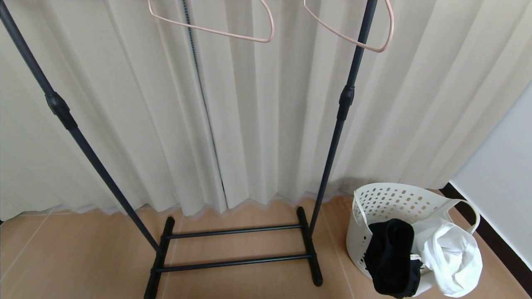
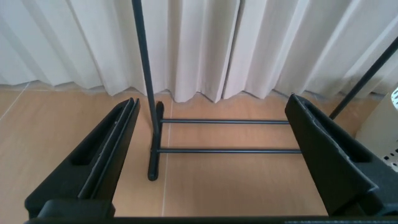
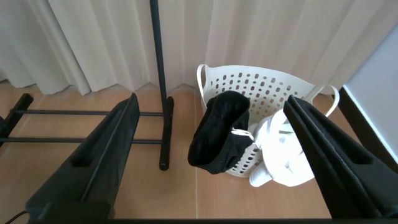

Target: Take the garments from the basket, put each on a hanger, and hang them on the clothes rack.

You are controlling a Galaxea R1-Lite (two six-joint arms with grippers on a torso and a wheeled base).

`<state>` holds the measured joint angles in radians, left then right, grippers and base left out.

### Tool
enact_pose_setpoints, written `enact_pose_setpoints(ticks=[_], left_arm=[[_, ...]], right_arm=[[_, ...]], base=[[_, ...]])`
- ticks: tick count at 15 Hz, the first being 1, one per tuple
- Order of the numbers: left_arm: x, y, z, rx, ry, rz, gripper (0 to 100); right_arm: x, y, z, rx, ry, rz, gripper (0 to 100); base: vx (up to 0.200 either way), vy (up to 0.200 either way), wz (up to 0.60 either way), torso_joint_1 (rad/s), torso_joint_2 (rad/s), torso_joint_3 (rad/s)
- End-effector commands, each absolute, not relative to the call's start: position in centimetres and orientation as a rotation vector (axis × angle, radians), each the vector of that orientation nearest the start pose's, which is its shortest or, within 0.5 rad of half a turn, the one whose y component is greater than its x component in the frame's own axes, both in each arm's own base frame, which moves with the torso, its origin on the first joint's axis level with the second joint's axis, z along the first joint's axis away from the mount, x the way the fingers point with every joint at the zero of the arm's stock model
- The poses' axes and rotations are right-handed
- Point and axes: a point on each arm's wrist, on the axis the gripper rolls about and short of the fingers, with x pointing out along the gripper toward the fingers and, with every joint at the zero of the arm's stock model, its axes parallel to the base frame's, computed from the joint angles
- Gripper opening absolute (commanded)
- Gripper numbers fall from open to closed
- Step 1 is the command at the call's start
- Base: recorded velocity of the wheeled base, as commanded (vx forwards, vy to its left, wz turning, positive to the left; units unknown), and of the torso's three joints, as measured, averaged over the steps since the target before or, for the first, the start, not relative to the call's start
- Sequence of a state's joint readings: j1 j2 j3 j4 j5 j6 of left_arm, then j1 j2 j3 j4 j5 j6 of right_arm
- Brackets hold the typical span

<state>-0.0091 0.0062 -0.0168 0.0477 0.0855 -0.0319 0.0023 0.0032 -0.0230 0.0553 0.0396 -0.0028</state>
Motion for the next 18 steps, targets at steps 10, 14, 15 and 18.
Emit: enact_pose_setpoints(ticks=[10, 14, 15, 18], left_arm=[[-2.36, 0.21, 7.55, -0.03, 0.037, 0.077, 100], [-2.36, 0.22, 7.55, -0.032, 0.037, 0.079, 100], [-2.36, 0.22, 7.55, -0.03, 0.037, 0.079, 100], [-2.36, 0.21, 7.55, -0.03, 0.037, 0.077, 100]], right_arm=[[-2.43, 0.08, 7.63, -0.002, 0.037, 0.043, 100], [-2.43, 0.08, 7.63, -0.002, 0.037, 0.043, 100], [-2.43, 0.08, 7.63, -0.002, 0.037, 0.043, 100], [-2.43, 0.08, 7.63, -0.004, 0.037, 0.043, 100]], base=[[0.06, 0.0, -0.12, 0.002, 0.0, 0.003], [0.0, 0.0, -0.3, -0.001, 0.0, 0.004], [0.0, 0.0, 0.0, 0.0, 0.0, 0.0], [0.0, 0.0, 0.0, 0.0, 0.0, 0.0]])
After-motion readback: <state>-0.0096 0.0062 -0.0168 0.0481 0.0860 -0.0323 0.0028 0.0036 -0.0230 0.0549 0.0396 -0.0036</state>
